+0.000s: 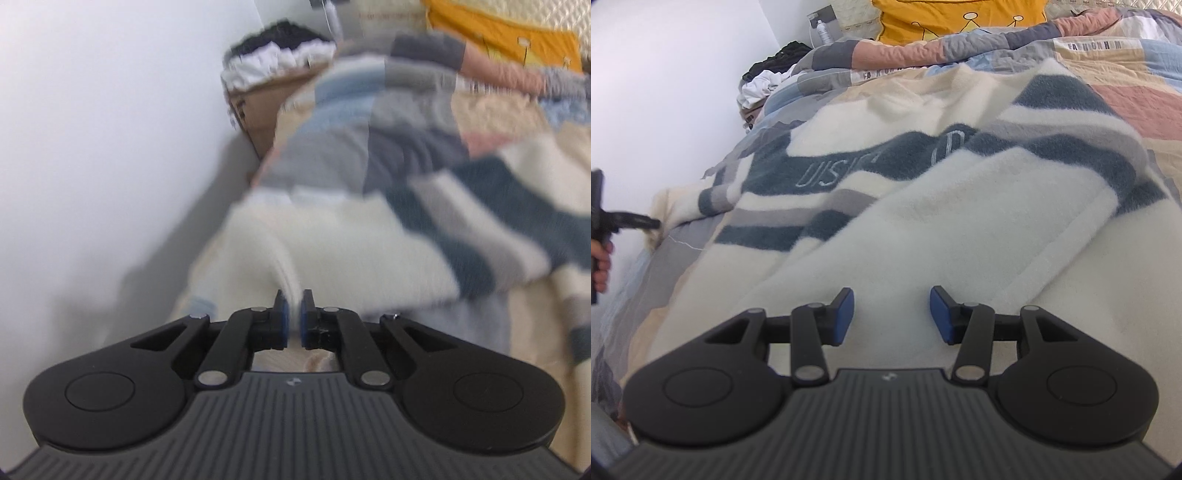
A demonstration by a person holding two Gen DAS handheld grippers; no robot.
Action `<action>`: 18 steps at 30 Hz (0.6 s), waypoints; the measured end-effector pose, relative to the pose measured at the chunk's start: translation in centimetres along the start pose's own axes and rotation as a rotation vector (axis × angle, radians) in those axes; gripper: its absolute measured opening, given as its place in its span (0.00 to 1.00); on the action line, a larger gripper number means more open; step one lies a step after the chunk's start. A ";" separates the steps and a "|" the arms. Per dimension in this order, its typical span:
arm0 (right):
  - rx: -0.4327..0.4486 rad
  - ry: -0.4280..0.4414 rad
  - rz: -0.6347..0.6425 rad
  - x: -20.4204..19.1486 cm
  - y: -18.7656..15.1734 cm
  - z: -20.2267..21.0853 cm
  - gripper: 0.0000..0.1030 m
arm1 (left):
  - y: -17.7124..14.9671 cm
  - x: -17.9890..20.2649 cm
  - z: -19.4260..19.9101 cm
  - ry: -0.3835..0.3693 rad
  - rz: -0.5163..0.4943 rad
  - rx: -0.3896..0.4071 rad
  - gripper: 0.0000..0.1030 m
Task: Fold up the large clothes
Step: 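Grasp the blanket edge near the wall with the left gripper and lift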
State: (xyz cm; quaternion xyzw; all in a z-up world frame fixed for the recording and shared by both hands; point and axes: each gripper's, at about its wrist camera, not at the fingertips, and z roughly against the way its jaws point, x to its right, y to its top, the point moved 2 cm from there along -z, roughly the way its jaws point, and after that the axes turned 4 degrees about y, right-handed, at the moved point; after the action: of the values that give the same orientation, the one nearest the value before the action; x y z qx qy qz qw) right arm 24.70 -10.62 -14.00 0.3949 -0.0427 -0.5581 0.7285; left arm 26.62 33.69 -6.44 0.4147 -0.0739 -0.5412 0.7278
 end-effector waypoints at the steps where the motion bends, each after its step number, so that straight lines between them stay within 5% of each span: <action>1: -0.001 -0.004 0.006 -0.1 -0.1 -0.1 0.48 | 1.0 -0.6 1.2 -0.002 0.010 0.015 0.07; 10: 0.037 -0.016 0.026 -0.4 0.1 2.0 0.48 | 10.8 -0.1 17.0 -0.074 -0.032 0.229 0.06; 18: 0.088 -0.049 -0.040 1.5 0.2 4.7 0.48 | 14.3 11.1 31.1 -0.200 -0.249 0.416 0.06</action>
State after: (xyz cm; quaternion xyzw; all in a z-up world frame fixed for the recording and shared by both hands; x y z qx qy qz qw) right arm 23.03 -14.41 -11.22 0.4136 -0.0774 -0.5795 0.6979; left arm 24.21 9.01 19.60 0.5055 -0.2036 -0.6381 0.5439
